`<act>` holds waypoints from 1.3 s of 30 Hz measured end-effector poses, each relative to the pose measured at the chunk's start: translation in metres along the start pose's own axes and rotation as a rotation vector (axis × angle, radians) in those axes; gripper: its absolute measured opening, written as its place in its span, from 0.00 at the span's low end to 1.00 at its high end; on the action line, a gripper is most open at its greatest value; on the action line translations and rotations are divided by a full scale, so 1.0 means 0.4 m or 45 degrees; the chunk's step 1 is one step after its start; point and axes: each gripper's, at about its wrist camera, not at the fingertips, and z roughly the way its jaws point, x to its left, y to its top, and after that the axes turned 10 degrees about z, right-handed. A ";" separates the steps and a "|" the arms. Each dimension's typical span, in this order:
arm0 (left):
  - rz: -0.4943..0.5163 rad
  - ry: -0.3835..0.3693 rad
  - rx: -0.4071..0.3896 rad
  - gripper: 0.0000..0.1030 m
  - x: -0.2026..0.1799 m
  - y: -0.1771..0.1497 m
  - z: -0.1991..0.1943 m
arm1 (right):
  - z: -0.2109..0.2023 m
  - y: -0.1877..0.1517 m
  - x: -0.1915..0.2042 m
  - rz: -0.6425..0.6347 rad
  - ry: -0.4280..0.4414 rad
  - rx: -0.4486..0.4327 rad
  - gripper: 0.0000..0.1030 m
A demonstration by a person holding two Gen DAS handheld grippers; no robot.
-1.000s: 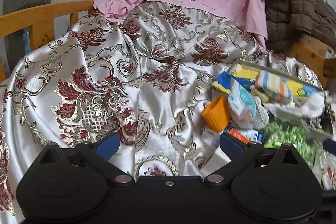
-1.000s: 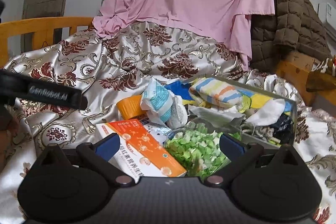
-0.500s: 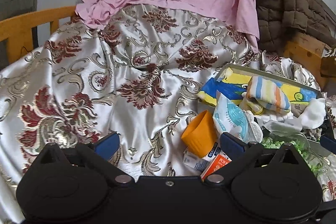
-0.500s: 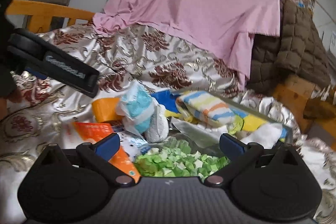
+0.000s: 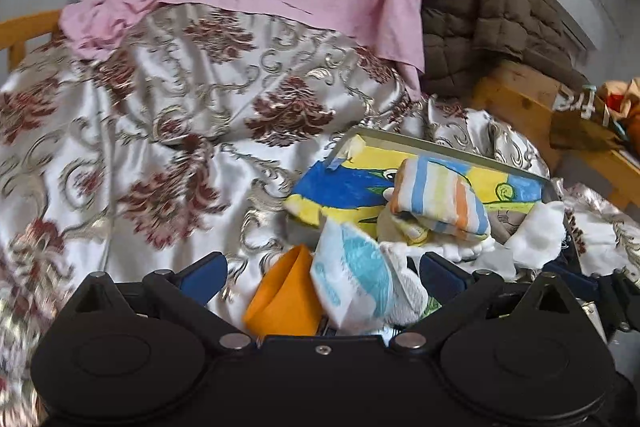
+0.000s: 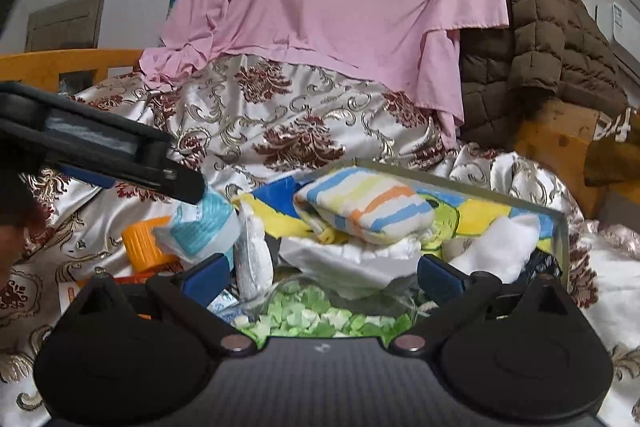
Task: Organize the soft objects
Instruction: 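Grasp the blue-white packet with the left gripper while the right gripper grasps the white sponge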
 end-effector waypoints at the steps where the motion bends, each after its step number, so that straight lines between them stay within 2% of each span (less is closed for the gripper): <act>1: 0.007 -0.007 -0.001 0.99 0.000 0.009 0.009 | 0.000 0.002 0.002 -0.005 0.002 -0.003 0.98; 7: 0.028 -0.092 0.036 0.95 -0.004 0.046 0.051 | 0.017 -0.002 0.007 0.000 0.026 0.024 0.93; 16: 0.060 -0.138 0.142 0.83 -0.011 0.047 0.100 | 0.039 -0.014 0.043 -0.071 0.063 0.055 0.88; 22: 0.027 -0.153 0.184 0.77 -0.006 0.034 0.121 | 0.046 -0.015 0.053 -0.070 0.096 0.101 0.87; 25: 0.016 -0.115 0.189 0.66 0.002 0.026 0.126 | 0.046 -0.017 0.058 -0.073 0.099 0.112 0.86; 29: -0.042 -0.133 0.178 0.59 0.029 0.018 0.119 | 0.050 -0.022 0.069 -0.087 0.098 0.123 0.83; 39: -0.088 -0.174 0.150 0.51 0.060 -0.002 0.099 | 0.068 -0.016 0.105 -0.171 0.137 0.158 0.78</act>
